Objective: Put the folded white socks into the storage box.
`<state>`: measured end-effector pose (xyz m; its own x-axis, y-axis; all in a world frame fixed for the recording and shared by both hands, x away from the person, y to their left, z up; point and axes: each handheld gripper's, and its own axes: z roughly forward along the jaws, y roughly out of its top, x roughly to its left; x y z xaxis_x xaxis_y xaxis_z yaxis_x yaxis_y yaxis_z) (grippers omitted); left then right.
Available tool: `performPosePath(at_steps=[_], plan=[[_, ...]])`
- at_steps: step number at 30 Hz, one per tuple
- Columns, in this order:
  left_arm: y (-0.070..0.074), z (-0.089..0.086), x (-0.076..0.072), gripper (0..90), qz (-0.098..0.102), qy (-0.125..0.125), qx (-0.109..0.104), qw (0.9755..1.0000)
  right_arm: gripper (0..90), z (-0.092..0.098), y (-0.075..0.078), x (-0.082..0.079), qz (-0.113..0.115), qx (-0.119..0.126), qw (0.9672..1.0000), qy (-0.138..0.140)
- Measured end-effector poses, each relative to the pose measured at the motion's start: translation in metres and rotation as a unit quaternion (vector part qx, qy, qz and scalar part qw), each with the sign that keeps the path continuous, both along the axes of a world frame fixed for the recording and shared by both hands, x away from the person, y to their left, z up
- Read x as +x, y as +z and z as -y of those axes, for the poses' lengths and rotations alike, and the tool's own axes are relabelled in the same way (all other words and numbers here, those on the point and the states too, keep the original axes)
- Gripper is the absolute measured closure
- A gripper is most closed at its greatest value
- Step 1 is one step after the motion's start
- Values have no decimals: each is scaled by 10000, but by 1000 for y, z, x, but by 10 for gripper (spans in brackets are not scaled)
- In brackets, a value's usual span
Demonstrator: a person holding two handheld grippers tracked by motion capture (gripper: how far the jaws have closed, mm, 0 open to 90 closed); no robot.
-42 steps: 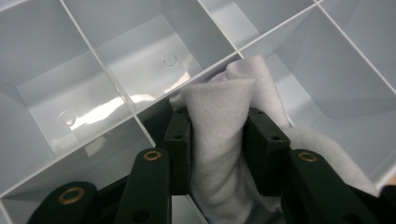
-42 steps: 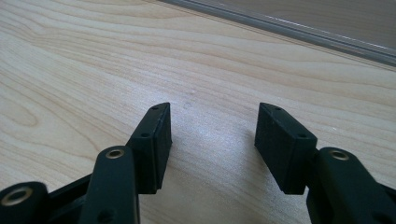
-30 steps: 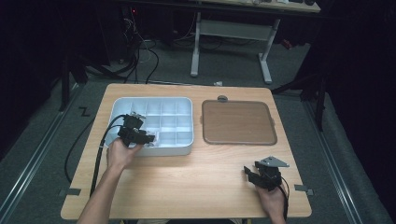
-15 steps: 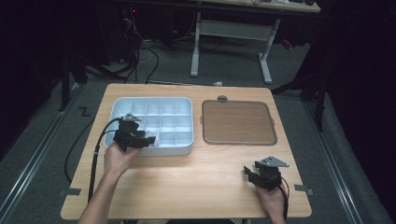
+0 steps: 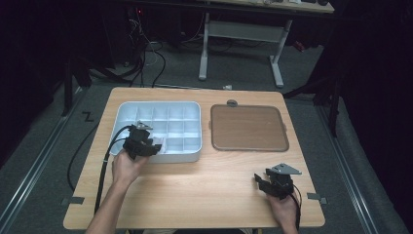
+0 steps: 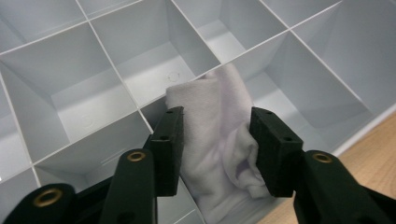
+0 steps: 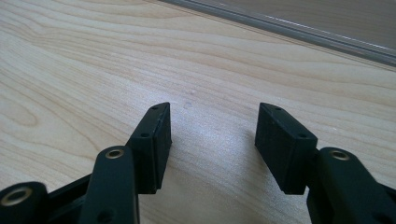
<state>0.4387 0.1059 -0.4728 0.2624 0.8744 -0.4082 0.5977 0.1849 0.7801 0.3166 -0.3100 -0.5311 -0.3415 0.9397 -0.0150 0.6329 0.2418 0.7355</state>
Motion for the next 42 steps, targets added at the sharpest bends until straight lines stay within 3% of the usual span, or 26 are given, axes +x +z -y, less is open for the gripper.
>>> performPosePath(at_steps=[10, 20, 26, 32, 42], plan=[[-10, 2, 6, 674, -16, 48, 202, 9998, 461, 0, 0, 0, -3, 1, 10000, -2], [-18, 10, 13, 675, -189, 3, 529, 9984, 461, 0, 0, 0, -6, -1, 10000, -6], [-19, 11, 15, 662, -240, -11, 516, 9984, 461, 0, 0, 0, -4, 0, 10000, -1], [-10, 7, 11, 547, -173, 1, 158, 9997, 461, 0, 0, 0, -2, 6, 10000, 1], [1, 0, 6, 444, -5, 59, -87, 9999, 461, 0, 0, 0, -2, 5, 10000, 0]])
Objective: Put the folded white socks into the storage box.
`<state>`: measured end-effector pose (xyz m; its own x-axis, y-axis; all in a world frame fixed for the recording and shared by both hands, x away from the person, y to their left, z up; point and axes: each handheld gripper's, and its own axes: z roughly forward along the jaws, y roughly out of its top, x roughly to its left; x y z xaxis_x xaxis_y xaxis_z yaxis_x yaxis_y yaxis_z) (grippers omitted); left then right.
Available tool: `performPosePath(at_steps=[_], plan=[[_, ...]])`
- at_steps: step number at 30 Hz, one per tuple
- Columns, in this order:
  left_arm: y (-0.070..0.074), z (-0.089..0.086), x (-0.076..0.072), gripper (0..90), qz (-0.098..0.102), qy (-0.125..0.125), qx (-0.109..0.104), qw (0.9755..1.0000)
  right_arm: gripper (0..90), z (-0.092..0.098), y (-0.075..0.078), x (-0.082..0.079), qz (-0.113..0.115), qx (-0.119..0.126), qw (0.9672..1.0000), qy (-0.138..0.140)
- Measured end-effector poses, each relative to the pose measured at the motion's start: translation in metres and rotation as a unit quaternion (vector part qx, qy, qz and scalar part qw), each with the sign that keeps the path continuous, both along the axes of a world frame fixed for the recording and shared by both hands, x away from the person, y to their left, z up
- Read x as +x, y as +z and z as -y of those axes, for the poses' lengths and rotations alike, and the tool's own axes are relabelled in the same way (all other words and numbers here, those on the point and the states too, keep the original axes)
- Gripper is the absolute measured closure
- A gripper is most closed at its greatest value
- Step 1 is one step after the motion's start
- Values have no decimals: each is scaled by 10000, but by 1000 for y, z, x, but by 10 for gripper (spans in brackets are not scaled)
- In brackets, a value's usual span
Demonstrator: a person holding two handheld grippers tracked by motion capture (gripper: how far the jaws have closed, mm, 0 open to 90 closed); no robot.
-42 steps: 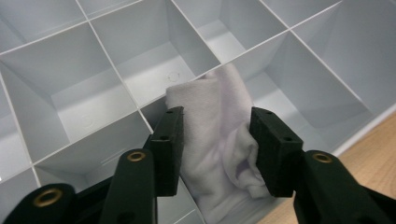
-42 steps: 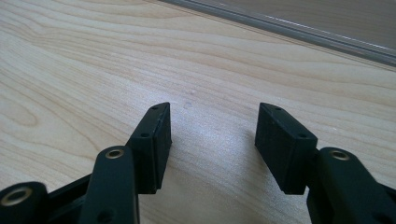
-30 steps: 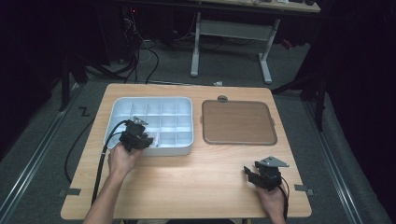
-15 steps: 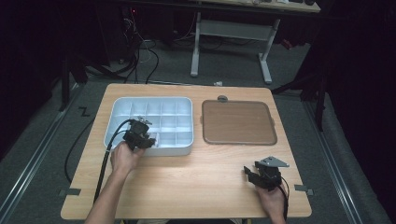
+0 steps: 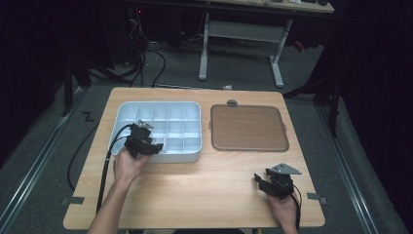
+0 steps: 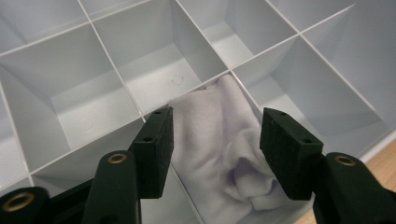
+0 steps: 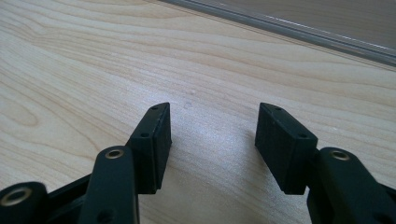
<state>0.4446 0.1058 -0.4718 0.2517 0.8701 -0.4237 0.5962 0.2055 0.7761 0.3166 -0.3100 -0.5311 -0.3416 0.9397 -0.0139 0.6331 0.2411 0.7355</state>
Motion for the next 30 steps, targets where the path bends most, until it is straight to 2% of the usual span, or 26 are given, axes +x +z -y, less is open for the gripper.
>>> performPosePath(at_steps=[6, 12, 13, 20, 30], plan=[[13, -8, -5, 422, 129, 57, -313, 9994, 461, 0, 0, 0, -1, -1, 10000, 0], [21, -14, -11, 418, 209, 65, -451, 9987, 461, 0, 0, 0, 1, -1, 10000, 1], [23, -17, -13, 418, 232, 89, -535, 9983, 461, 0, 0, 0, 1, -3, 10000, 1], [29, -26, -20, 417, 306, 138, -699, 9970, 461, 0, 0, 0, -1, 1, 10000, -2], [38, -31, -30, 414, 444, 125, -808, 9957, 461, 0, 0, 0, -2, -1, 10000, -1]])
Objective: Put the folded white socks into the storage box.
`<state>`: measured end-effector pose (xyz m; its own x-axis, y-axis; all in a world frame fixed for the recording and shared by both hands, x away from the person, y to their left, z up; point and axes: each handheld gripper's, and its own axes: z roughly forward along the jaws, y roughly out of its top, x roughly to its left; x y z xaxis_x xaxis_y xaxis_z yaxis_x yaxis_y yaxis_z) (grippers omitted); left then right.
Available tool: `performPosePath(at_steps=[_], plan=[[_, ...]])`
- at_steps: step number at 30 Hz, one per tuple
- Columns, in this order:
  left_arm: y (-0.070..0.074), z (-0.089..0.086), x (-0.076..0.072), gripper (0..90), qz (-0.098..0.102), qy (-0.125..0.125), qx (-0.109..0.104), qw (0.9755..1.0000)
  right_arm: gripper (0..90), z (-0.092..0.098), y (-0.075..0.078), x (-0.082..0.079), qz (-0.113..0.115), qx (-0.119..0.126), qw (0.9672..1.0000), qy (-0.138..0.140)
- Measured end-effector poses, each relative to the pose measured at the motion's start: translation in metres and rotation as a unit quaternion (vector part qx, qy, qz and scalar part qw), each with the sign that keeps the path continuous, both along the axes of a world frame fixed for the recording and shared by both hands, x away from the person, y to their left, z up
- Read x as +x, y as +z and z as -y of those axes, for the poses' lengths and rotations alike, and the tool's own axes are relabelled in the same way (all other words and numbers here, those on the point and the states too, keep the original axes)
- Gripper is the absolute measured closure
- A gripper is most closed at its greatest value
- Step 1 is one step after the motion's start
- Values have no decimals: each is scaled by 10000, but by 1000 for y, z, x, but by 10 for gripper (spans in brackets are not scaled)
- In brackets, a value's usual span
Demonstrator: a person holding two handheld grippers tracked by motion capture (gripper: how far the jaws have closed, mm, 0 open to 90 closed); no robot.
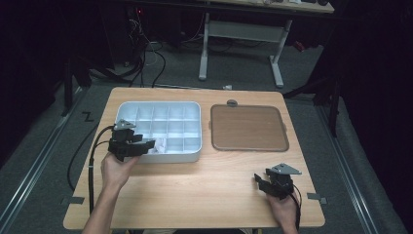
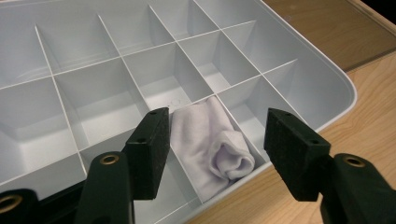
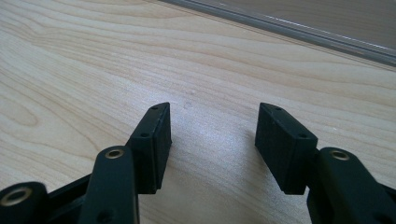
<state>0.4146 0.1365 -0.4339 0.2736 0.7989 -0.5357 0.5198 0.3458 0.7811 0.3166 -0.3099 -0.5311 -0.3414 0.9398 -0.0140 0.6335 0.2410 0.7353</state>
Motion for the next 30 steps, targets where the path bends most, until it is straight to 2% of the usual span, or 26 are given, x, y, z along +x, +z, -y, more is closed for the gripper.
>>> performPosePath(at_steps=[9, 15, 20, 30], plan=[[7, -1, -12, 401, 108, -96, -59, 9999, 461, 0, 0, 0, 2, -4, 10000, 1], [10, -3, -21, 402, 133, -110, -271, 9995, 461, 0, 0, 0, -2, -8, 10000, -4], [9, -4, -27, 399, 92, -119, -357, 9993, 461, 0, 0, 0, -1, -14, 10000, 2], [4, -2, -34, 399, 53, -160, -370, 9992, 461, 0, 0, 0, -1, -15, 10000, 2]])
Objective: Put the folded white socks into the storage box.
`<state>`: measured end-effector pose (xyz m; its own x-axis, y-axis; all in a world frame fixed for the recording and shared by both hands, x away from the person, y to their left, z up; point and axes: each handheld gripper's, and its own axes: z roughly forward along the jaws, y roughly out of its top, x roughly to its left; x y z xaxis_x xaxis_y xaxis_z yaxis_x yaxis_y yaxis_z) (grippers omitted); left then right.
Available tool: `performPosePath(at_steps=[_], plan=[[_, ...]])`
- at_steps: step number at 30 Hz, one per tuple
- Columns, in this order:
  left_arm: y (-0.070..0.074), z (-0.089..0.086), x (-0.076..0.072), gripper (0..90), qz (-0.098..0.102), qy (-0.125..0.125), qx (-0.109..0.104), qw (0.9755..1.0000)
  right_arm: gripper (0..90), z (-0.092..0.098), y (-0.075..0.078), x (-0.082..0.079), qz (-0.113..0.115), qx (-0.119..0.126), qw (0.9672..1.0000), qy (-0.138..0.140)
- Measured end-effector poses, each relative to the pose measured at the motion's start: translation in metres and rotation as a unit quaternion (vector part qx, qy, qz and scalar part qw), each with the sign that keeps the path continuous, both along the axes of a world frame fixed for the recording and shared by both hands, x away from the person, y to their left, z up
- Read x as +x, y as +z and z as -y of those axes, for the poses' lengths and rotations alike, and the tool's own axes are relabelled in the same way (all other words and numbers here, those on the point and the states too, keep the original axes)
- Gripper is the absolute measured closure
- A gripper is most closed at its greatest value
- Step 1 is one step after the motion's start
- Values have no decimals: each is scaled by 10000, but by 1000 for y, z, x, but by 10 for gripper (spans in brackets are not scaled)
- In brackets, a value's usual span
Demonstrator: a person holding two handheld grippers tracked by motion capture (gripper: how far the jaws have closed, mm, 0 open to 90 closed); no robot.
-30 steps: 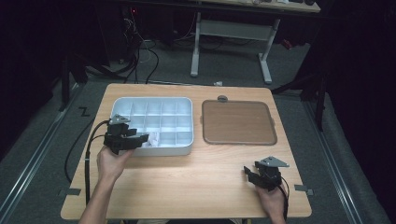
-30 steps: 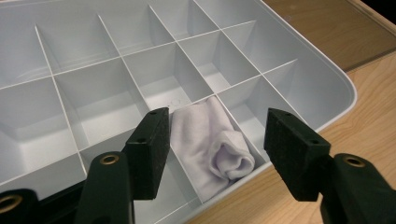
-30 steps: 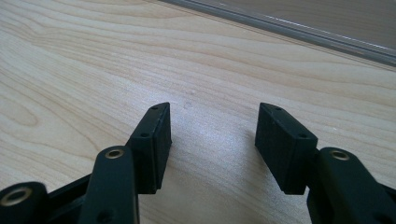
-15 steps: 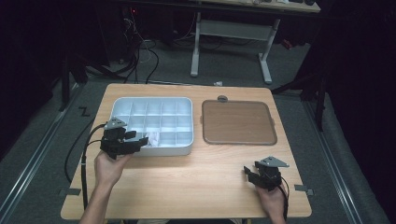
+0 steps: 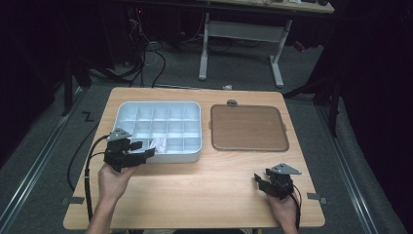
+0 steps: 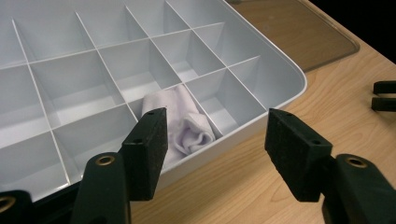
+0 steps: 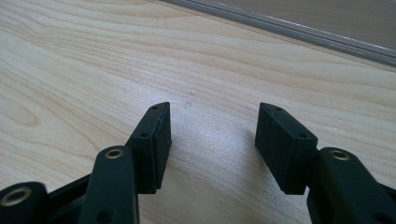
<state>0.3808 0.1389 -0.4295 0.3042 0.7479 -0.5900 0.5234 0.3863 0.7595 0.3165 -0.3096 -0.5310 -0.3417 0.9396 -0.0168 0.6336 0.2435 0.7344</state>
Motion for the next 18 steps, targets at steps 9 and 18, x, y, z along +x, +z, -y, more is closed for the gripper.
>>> performPosePath(at_steps=[9, 18], plan=[[-9, -1, -4, 399, -103, -6, -1, 9999, 461, 0, 0, 0, 1, -7, 10000, 2], [-14, 0, -11, 392, -88, -22, 6, 10000, 461, 0, 0, 0, 1, -8, 10000, 2]])
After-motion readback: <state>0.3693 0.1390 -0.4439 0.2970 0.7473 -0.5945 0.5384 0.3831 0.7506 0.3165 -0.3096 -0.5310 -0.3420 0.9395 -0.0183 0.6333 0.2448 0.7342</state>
